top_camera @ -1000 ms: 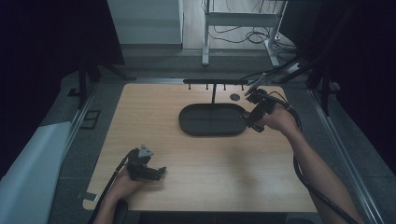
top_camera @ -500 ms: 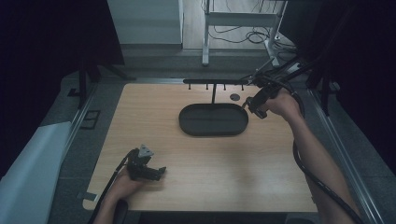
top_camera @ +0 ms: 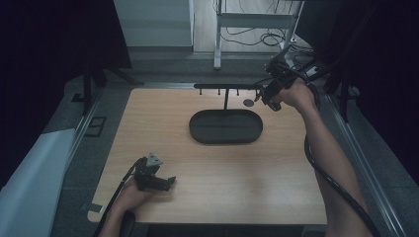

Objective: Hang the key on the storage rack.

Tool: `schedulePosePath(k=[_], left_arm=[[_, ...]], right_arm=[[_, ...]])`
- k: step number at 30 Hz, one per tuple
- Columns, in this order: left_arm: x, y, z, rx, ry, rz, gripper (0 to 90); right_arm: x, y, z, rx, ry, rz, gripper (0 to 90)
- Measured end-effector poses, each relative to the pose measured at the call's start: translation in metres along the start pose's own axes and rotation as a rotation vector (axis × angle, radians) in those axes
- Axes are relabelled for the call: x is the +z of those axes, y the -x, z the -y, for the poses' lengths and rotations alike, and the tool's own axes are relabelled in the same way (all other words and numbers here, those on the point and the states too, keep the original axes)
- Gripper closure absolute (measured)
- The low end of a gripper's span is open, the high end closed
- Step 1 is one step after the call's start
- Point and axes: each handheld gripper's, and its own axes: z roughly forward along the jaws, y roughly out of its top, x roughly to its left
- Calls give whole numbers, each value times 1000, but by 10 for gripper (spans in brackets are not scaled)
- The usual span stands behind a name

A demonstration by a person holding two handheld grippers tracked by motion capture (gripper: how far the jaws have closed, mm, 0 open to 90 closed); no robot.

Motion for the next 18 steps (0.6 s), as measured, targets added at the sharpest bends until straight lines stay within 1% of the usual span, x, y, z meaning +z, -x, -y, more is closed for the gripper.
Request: schedulePosePath(k=[4,5,10,12,16,18], left_arm=[[0,0,0,-3,2,-2,0],[0,0,0,-3,2,-1,0],[0,0,0,-3,2,-1,0],[0,0,0,0,2,-1,0],[0,0,0,-4,2,-1,0],[0,0,0,-4,2,-1,0]], right_arm=[[-3,-1,-7,6,3,8,487],[-3,-3,-11,4,0,24,488],[-4,-4,-19,7,0,33,487],[-4,-5,-21,10,2,46,488],[-2,-1,-24,32,12,61,487],[-2,1,-25,35,11,64,487]])
